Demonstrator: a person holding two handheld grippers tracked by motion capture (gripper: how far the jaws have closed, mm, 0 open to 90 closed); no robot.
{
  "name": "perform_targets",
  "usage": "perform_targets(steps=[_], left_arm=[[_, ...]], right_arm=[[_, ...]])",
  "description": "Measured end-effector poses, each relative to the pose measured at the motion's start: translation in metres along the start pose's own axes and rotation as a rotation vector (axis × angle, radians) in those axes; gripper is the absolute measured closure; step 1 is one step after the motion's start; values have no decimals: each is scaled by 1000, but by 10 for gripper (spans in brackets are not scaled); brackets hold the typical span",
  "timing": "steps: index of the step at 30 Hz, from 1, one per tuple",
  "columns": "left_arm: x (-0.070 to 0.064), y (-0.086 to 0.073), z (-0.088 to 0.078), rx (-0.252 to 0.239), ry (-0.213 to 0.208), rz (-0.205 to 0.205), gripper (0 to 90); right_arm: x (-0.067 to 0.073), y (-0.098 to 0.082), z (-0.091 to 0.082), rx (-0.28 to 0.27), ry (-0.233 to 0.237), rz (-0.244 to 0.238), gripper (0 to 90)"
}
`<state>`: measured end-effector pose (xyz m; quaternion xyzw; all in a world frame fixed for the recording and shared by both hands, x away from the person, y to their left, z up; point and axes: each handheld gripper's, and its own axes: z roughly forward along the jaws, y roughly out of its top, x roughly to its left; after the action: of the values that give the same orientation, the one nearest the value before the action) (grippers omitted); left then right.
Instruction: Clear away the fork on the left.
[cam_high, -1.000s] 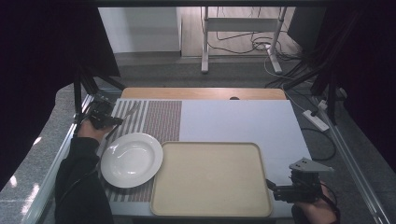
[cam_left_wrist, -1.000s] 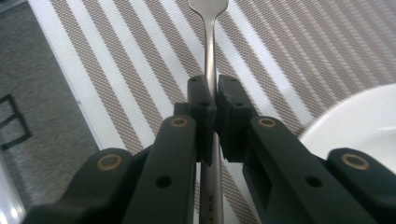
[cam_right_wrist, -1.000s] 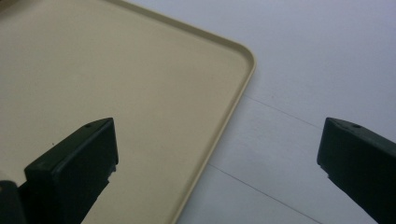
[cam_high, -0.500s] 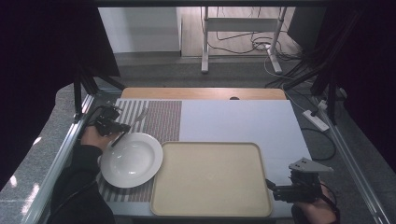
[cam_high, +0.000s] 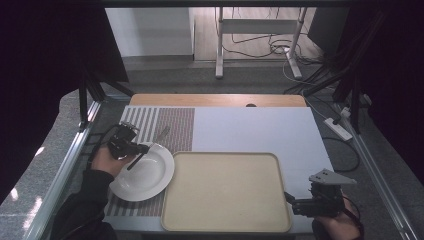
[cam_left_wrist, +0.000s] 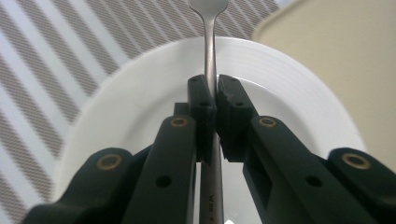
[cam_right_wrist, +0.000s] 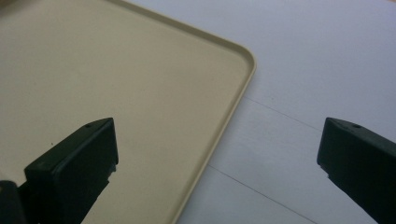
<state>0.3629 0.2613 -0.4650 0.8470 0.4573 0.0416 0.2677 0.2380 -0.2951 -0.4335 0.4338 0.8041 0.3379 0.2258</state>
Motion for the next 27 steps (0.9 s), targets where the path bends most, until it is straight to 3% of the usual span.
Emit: perform_targets(steps=[5,6,8,11,15,19,27], left_arm=[[-20,-4,3,7,-24,32,840],[-26,-5,5,10,-47,51,840],[-29,-7,6,5,-74,42,840],[-35,-8,6,8,-74,46,840],[-53,-9,12,27,-82,79,840],[-70,-10,21,35,-122,104,840],[-104,-7,35,53,-134,153,840]], right_arm=[[0,0,0,0,0,0,0],[0,0,0,1,0,-1,0],[0,0,0,1,1,-3,0],[0,0,0,3,0,-5,0],[1,1,1,4,1,-6,0],[1,1,1,4,1,-9,0],[1,1,2,7,2,-11,0]])
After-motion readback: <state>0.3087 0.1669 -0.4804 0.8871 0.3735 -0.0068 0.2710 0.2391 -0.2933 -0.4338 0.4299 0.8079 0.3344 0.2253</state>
